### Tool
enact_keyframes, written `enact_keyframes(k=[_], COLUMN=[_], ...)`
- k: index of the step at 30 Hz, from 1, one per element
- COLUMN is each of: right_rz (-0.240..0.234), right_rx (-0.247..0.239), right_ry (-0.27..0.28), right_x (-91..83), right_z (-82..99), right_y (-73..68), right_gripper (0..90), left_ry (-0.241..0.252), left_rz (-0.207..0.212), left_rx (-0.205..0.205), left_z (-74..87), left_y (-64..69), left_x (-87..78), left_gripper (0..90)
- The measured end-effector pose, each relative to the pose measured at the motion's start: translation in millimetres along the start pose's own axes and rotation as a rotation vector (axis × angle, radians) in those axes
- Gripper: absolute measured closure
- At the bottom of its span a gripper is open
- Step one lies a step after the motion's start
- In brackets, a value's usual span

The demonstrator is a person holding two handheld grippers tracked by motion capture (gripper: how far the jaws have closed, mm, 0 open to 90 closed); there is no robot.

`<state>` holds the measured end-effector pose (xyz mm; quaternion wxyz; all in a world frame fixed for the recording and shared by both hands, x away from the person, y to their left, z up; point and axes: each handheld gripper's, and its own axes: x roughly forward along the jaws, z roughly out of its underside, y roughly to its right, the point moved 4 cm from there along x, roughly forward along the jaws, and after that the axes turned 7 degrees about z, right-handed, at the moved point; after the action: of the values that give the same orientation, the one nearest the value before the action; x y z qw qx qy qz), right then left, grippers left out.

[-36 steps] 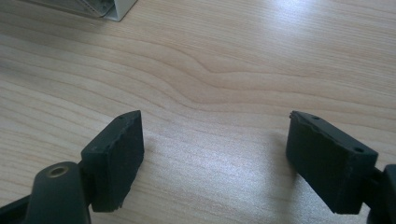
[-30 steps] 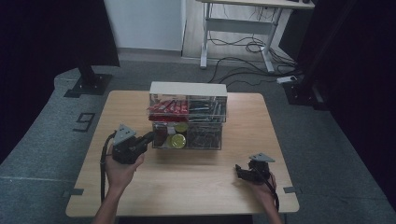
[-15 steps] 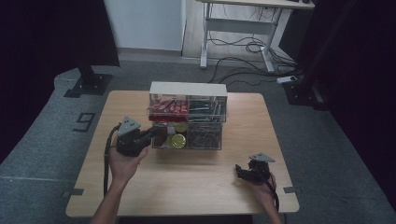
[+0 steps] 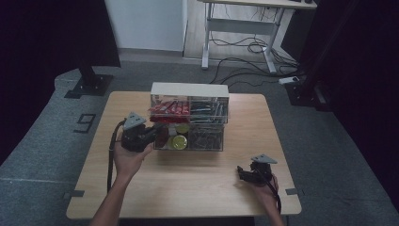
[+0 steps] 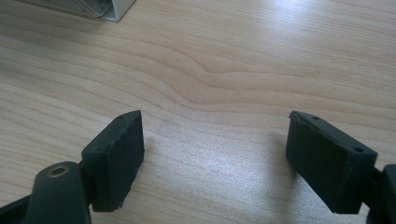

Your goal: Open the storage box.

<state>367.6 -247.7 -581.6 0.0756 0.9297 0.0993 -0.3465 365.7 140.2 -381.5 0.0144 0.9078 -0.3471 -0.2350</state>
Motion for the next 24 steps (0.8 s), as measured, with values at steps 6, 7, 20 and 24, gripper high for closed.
enact_keyframes(k=[6, 7, 20, 24], right_rz=[-0.001, -0.001, -0.001, 0.000], right_rx=[0.000, -0.001, 0.001, 0.000], right_ry=[-0.001, -0.001, -0.001, -0.001], right_x=[-0.1, -0.1, 0.0, 0.0], right_z=[0.0, 0.0, 0.0, 0.0], right_y=[0.0, 0.0, 0.0, 0.0], right_gripper=[19.3, 19.2, 19.3, 19.3], left_ry=[-0.003, -0.004, -0.013, -0.012], left_rz=[0.000, -0.002, -0.001, -0.005], left_rx=[-0.006, -0.007, -0.007, -0.008], left_z=[-5.0, -5.5, -13.4, -15.8], left_y=[-2.3, -2.7, -4.1, -5.3], left_x=[3.9, 4.6, 13.2, 14.9], left_gripper=[90.0, 90.0, 90.0, 90.0])
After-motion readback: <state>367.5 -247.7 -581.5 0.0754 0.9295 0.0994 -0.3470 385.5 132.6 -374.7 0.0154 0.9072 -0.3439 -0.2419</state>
